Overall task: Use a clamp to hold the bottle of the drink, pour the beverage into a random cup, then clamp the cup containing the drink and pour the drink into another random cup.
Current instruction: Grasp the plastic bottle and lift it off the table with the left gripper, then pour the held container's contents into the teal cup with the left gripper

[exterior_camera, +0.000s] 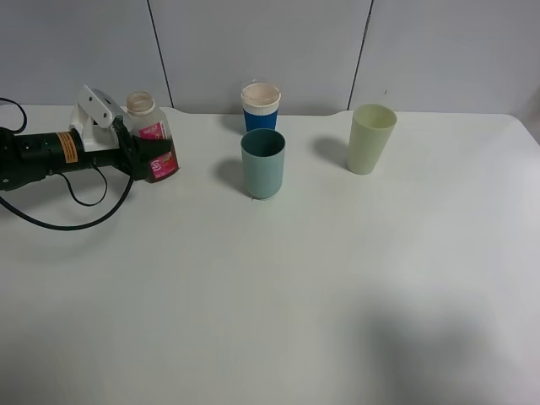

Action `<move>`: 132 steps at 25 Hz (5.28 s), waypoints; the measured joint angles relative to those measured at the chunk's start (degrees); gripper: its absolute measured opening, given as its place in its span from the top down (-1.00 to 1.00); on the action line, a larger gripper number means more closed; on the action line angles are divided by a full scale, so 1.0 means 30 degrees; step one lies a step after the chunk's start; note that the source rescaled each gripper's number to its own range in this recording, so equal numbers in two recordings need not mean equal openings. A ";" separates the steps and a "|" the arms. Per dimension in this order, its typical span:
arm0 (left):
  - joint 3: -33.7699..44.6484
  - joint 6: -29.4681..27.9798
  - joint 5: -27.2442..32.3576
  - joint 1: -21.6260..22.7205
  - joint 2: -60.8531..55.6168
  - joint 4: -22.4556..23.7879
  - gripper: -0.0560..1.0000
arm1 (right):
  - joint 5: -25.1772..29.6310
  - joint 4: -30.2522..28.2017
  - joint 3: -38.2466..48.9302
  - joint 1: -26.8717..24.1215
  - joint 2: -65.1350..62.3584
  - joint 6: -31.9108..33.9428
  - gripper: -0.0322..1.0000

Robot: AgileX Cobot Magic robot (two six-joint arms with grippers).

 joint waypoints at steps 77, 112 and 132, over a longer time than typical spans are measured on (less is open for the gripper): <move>0.0132 3.8657 0.8404 -1.4778 -0.7614 -4.6785 0.81 | 0.0000 0.0000 0.0000 0.0000 0.0000 0.0000 -1.00; -0.2482 4.5125 0.2963 -1.6979 -0.2422 -4.6827 0.81 | 0.0000 0.0000 0.0000 0.0000 0.0000 0.0030 -1.00; -0.1788 4.7008 0.1644 -1.7061 -0.2084 -4.4262 0.82 | 0.0000 0.0000 0.0000 0.0000 0.0000 0.0083 -1.00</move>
